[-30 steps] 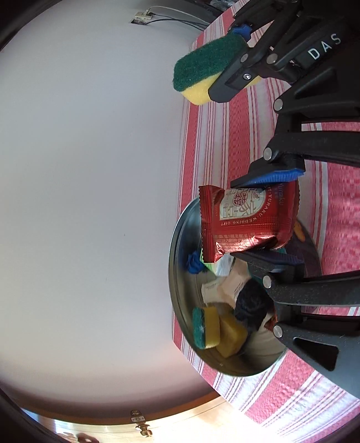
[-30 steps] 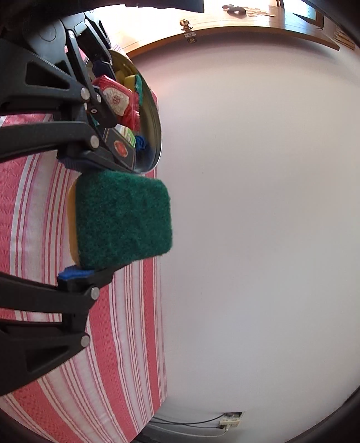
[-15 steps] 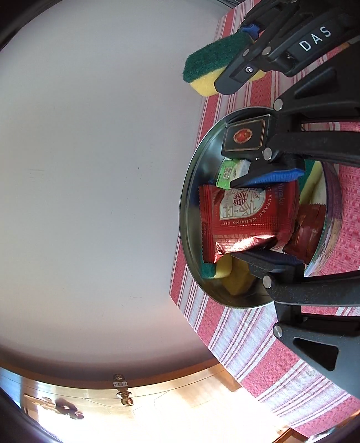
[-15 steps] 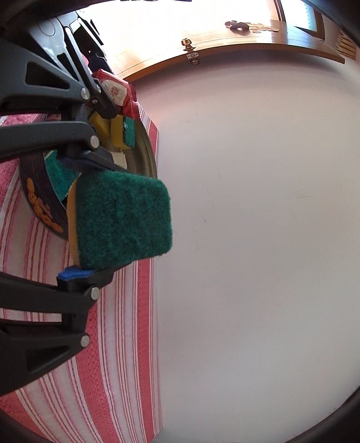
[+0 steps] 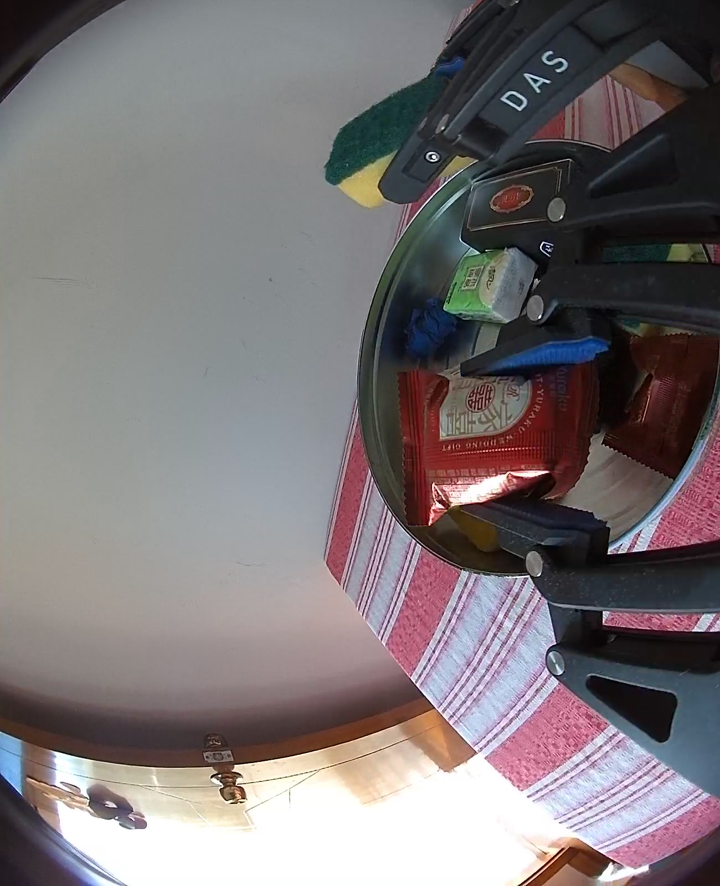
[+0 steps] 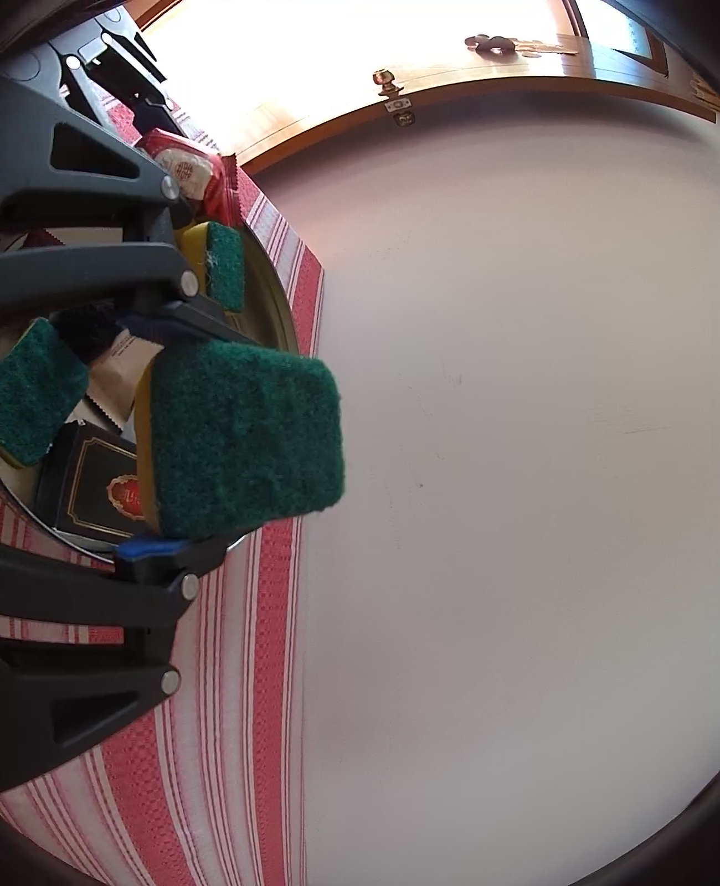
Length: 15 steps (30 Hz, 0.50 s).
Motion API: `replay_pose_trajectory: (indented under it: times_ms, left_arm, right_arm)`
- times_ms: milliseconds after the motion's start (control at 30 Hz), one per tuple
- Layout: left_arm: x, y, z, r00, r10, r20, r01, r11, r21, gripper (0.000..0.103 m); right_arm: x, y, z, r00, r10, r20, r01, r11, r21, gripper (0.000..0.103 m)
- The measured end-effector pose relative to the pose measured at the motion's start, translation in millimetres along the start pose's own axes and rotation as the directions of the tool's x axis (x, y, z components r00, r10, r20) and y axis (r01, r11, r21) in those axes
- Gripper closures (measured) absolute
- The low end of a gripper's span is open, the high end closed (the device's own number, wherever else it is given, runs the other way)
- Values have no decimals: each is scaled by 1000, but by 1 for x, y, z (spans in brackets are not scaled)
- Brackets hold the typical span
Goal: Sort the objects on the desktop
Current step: 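Carry the red candy packet and yellow-green sponge over the tin, then open both tools to drop the red packet and sponge into the tin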
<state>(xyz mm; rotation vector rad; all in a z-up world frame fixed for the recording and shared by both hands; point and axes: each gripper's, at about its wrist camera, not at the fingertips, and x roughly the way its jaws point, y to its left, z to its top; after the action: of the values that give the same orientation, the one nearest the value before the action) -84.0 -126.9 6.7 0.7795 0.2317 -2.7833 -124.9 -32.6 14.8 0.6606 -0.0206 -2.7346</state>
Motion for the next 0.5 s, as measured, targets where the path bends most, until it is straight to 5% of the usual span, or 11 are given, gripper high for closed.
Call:
replay_pose_trajectory:
  times_ms: [500]
  left_arm:
    - [20,-15,17,999,13,-30,-11,999,52,60]
  right_arm:
    - [52,6,36,992,-27,-123,22,999,-38,49]
